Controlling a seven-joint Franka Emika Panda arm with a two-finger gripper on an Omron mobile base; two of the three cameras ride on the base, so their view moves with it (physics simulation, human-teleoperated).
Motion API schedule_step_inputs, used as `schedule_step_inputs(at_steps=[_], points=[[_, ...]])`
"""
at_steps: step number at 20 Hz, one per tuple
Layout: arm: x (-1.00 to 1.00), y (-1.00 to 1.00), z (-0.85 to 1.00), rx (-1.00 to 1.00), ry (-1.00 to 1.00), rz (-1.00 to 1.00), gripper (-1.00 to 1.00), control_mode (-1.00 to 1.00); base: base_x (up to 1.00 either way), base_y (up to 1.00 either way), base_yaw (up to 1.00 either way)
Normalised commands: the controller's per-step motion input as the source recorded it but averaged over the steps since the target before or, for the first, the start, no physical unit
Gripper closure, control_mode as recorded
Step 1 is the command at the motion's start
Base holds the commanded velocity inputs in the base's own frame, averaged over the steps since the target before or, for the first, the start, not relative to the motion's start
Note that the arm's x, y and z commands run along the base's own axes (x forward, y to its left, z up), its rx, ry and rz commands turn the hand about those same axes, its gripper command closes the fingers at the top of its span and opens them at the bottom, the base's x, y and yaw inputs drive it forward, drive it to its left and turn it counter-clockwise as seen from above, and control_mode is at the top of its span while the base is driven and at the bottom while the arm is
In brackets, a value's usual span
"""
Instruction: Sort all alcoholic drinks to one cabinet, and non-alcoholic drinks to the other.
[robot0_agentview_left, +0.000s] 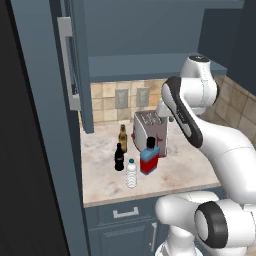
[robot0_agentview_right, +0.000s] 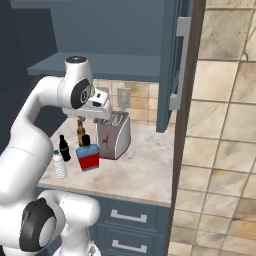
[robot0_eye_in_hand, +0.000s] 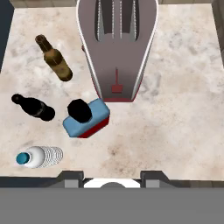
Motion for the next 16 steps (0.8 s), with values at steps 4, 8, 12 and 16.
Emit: schedule_step_inputs(at_steps=[4, 8, 12, 16], points=[[-0.05, 0.00, 0.00, 0.00, 0.00, 0.00, -1.00, -1.00, 0.00, 0.00, 0.00], [-0.04, 0.00, -0.18, 0.00, 0.01, 0.00, -1.00, -1.00, 0.00, 0.00, 0.00], [-0.05, 0.00, -0.25, 0.00, 0.03, 0.00, -1.00, -1.00, 0.00, 0.00, 0.00], [-0.12, 0.08, -0.23, 0.00, 0.00, 0.00, -1.00, -1.00, 0.00, 0.00, 0.00]])
